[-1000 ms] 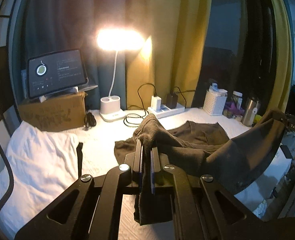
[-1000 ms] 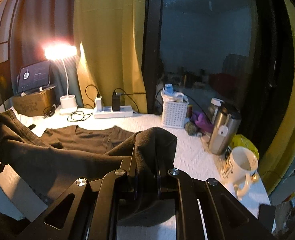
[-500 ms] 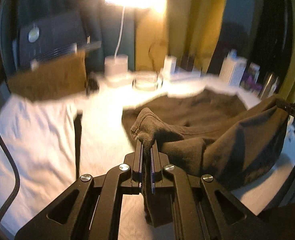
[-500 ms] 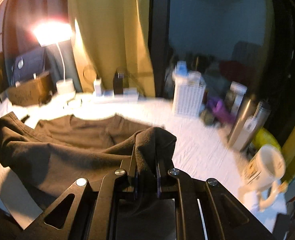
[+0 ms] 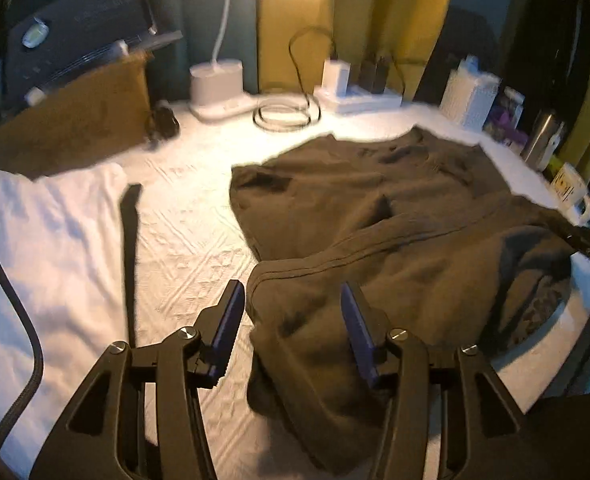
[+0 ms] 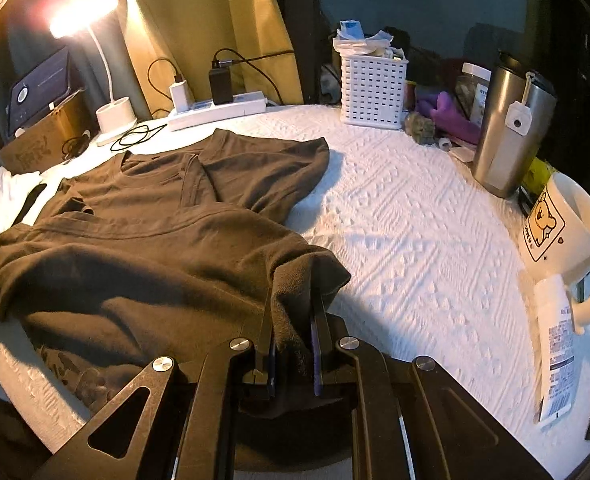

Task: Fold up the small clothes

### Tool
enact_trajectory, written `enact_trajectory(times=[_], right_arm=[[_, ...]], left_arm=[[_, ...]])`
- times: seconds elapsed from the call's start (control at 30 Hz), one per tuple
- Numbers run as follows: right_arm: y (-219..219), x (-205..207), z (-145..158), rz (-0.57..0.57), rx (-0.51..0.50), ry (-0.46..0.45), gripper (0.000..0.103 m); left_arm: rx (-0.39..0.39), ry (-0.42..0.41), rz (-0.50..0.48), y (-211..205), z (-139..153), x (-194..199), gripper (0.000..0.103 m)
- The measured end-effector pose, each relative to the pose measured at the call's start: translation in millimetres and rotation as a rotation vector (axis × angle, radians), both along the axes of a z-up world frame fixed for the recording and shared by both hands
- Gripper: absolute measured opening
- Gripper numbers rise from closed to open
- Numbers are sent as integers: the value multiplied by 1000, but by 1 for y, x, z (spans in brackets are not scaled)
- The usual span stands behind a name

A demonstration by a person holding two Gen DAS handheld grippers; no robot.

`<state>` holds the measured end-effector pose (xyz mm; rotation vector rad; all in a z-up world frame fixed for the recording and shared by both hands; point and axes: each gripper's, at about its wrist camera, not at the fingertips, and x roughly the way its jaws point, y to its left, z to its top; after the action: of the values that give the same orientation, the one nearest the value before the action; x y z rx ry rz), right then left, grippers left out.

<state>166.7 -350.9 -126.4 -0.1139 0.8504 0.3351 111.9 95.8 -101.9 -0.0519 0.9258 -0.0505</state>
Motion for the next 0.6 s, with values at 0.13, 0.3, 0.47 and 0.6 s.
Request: enact_trajectory(times=[0.13, 0.3, 0.47, 0.6], right_arm=[[-3, 2, -3, 6, 6, 24, 12], [-6, 6, 5, -10, -10, 19, 31], [-14, 15, 23, -41, 17, -15, 89], [-19, 42, 12, -45, 108, 66, 89]], left_arm=[[-9, 54, 12, 6, -21, 13, 30], [21, 26, -28, -5, -15, 7, 6], [16, -68, -14, -4, 13, -6, 5], [11, -102, -25, -7, 22, -9, 5]])
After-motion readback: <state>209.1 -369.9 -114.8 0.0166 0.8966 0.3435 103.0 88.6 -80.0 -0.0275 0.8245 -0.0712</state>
